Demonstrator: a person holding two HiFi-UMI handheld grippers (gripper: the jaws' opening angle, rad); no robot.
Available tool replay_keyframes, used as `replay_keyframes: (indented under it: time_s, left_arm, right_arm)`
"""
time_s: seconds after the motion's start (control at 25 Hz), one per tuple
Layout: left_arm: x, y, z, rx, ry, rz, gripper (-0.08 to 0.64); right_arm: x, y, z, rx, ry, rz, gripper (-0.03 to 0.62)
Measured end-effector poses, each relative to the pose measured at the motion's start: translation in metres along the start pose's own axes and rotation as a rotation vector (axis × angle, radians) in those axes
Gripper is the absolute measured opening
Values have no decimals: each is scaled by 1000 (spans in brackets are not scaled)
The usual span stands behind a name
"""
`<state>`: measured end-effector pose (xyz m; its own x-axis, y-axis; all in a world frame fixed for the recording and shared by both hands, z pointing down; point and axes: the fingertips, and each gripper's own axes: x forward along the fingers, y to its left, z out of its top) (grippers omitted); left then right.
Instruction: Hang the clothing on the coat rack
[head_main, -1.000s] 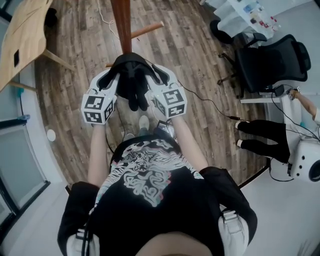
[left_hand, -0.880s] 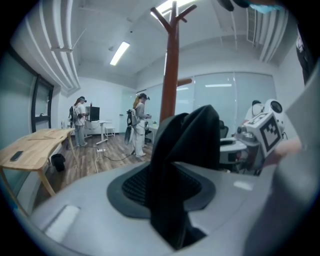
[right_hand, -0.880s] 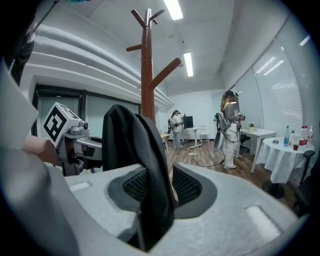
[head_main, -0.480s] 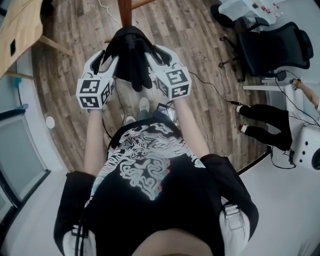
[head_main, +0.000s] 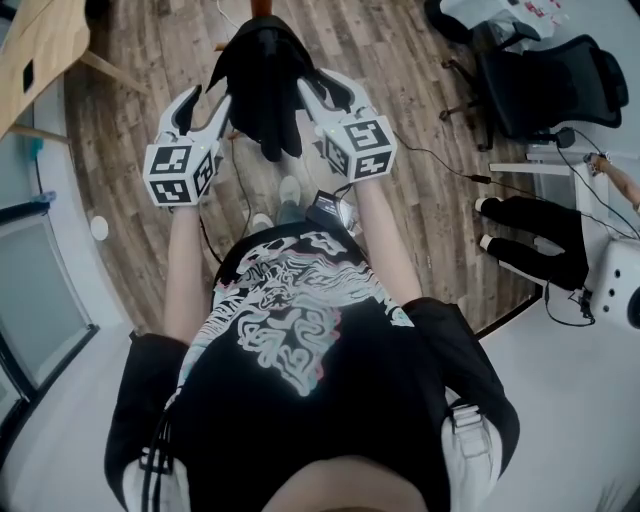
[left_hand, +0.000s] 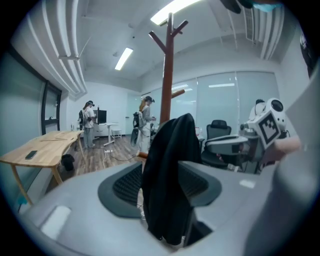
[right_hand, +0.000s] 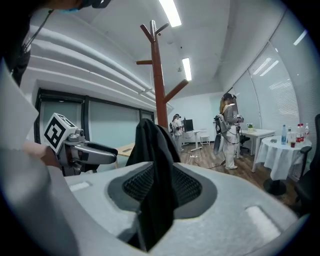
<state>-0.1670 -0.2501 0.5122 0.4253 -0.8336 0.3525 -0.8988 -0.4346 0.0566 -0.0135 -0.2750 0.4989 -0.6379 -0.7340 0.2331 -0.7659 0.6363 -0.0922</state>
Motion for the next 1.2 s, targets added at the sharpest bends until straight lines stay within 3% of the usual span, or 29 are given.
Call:
replay_keyframes:
  time_s: [0.24,0.4,0.44,0.52,0.56,0.72,0.96,1.2]
  left_arm:
    - [-29,-26,-6,18,-8,-47,187]
    - [-62,-28,-13,-12,-41,-27,182]
    - [-71,-28,-14,-11,-49,-21,148]
    - [-88,-30,-10,24,-68,-2,8]
    - [-95,-32,-8,49,-75,12,-11]
    - [-113,-33,-8,98,-70,43,-11]
    - [-129,-51,-22,103,-31,3,-11]
    - [-131,-67,-5,99,-48,-25,-11]
  right_arm:
    - [-30,24,-8,16,-10,47,111]
    - [-48,56,-9,-1,-27,83,107]
    - [-54,62,-7,-5,-41,75,99]
    - [-65,69,-2,-12,-73,45,8]
    - [-70,73,0,-17,-82,33,5]
    - [-85,87,4,-43,-100,-6,0]
    - [-109,104,-2,-35,-79,-47,0]
    - [-120,108,8,-54,-85,-48,0]
